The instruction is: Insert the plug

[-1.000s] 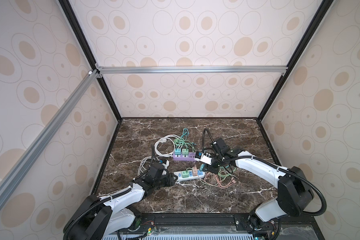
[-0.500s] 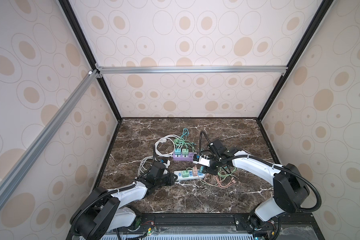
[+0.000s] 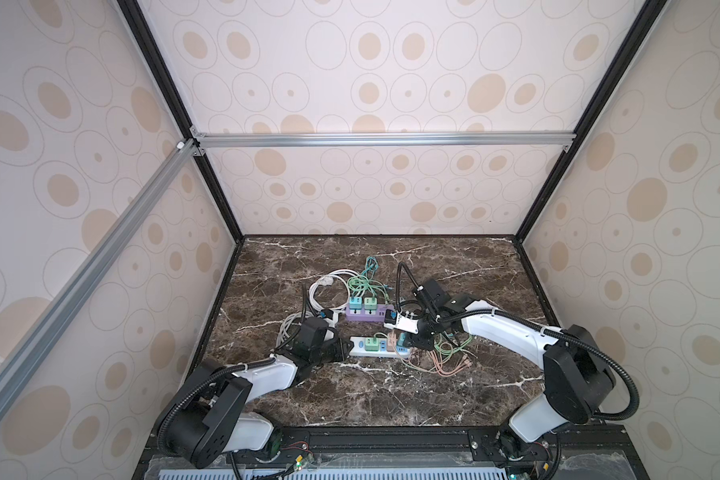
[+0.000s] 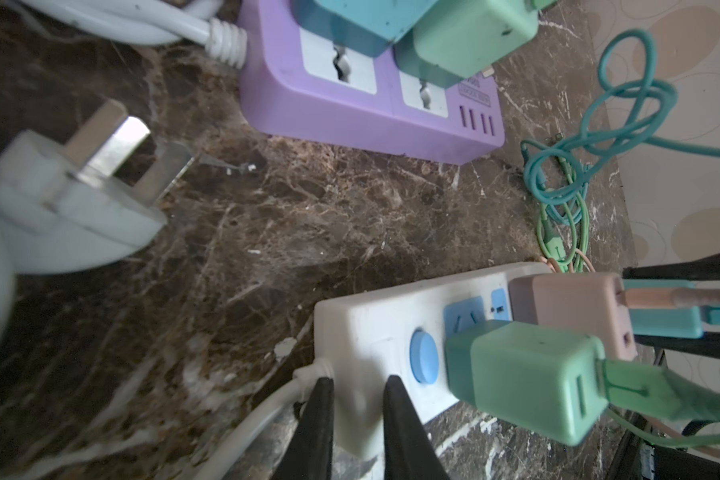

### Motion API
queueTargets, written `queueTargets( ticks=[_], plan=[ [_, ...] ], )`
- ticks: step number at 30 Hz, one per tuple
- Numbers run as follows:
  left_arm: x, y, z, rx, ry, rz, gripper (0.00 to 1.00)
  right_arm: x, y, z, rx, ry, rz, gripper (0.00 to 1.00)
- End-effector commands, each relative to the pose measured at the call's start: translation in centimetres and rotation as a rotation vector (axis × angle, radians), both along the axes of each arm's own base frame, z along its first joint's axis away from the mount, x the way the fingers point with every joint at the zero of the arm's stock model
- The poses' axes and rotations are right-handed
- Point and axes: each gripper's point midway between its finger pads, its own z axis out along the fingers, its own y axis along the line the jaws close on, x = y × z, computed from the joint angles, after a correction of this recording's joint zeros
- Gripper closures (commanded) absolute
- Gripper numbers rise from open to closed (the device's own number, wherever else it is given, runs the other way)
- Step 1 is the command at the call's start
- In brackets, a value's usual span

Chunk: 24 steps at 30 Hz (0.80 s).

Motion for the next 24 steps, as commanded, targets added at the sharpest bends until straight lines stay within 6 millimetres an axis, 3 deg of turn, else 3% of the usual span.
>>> queueTargets(
  ticks=[1,24],
  plan=[
    [-0.2,1.3,-1.5,0.065,0.038,0.016,0.78,-0.4,0.7,0.2,0.016,-0.013,0.036,0.83],
    [-0.4,0.7,-1.3,0.035,0.043,-0.024,0.76,-1.2,-0.2,-1.5,-0.051,0.007,0.041,0.84]
  ],
)
